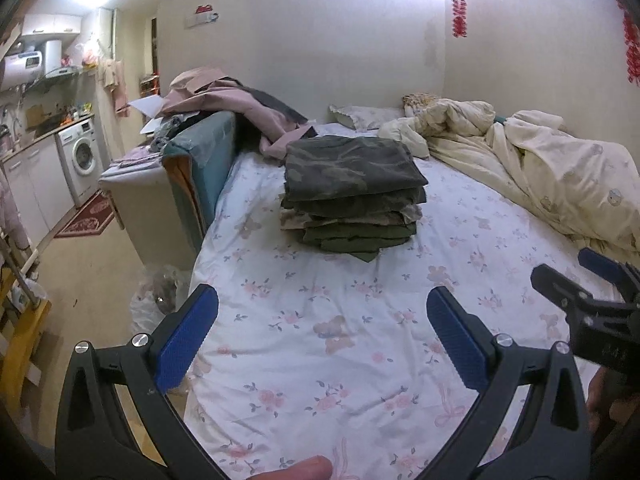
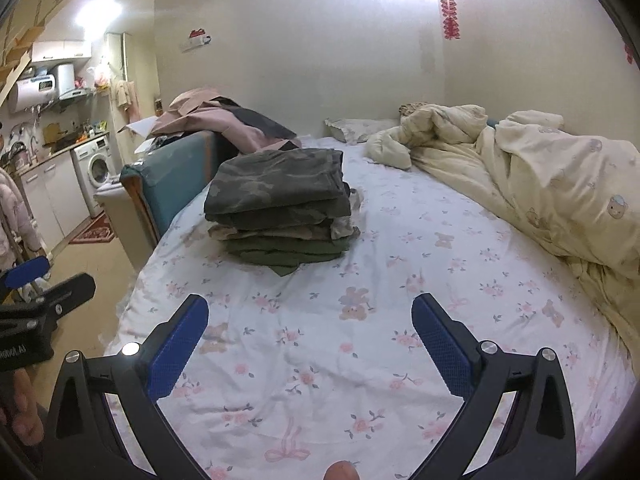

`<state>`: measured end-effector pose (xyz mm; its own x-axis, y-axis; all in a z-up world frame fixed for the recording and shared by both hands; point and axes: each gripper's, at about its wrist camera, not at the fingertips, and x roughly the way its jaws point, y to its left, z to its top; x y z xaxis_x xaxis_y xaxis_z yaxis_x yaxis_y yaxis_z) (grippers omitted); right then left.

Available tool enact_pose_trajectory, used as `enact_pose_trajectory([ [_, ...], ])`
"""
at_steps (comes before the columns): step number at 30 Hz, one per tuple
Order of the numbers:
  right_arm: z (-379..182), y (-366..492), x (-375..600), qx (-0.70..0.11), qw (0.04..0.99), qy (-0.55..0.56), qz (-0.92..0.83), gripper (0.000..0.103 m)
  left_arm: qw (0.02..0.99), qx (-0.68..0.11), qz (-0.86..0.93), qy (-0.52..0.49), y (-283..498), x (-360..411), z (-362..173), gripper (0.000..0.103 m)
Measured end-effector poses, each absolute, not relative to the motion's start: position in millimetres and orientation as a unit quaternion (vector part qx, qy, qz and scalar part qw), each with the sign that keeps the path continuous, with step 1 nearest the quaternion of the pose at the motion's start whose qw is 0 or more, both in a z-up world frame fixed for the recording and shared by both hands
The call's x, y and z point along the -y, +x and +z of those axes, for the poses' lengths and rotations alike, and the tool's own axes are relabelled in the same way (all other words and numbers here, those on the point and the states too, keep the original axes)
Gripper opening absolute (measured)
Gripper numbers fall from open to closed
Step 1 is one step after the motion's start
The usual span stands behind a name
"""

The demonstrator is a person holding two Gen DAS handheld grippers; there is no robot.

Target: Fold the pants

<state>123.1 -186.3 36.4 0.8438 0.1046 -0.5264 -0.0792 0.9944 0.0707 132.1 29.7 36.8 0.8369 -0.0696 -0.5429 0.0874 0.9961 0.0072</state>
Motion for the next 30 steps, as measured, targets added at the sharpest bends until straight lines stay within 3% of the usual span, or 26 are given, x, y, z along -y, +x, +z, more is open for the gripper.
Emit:
enact_pose_trajectory([
  [30, 36.6, 125.0, 185.9, -0.276, 0.959, 0.028, 0.053, 0.103, 0.963, -0.268, -0.037, 0.009, 133.3, -30.2, 42.7, 0.103],
])
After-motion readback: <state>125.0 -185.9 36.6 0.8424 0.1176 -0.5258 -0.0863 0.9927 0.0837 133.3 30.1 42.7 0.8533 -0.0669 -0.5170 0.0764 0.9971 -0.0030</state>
